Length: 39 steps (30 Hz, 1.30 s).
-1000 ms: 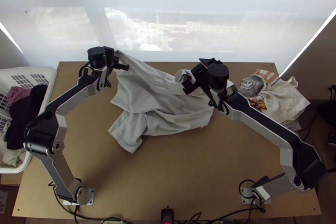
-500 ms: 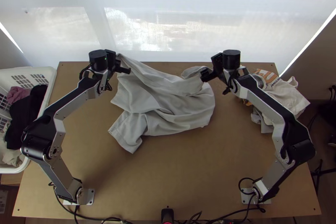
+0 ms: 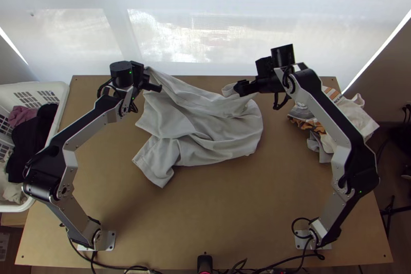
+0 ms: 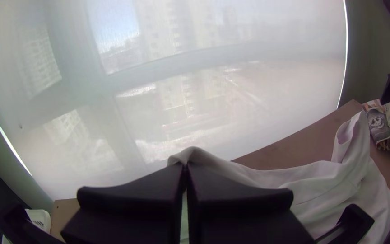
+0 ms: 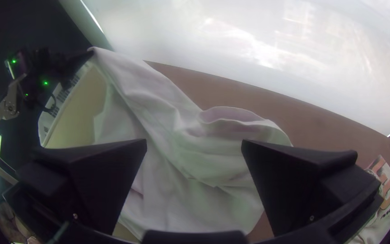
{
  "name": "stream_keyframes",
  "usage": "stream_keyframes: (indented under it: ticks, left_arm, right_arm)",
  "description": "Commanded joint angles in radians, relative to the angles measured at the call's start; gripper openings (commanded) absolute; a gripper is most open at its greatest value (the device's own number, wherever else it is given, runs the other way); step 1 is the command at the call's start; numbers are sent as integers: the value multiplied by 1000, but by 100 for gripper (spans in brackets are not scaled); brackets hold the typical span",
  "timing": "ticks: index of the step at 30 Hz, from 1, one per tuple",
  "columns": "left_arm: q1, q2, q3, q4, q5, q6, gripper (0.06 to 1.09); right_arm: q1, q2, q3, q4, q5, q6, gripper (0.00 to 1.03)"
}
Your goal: Fold the t-shirt
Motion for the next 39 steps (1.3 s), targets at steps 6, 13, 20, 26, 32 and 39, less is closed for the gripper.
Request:
stream_keyframes:
  ticks: [6, 13, 20, 26, 32, 39]
  left_arm:
    - [-1, -33, -15, -23, 0, 2, 9]
    - [0, -62, -37, -24, 0, 2, 9]
    - [19, -77, -49, -26, 0, 2, 9]
    - [28, -76, -46, -24, 0, 3, 9]
    - [31, -79, -50, -26, 0, 0, 9]
    - [45, -82, -50, -26, 0, -1, 9]
  right_arm:
    - [263, -77, -57, -77, 34, -99, 97]
    - [462, -86, -163, -51, 130, -167, 97]
    - [620, -91, -261, 48, 216, -204, 97]
    - [721, -70, -306, 138, 268, -233, 97]
    - [769, -36, -330, 235, 287, -282, 97]
    - [837, 30, -306, 279, 287, -302, 97]
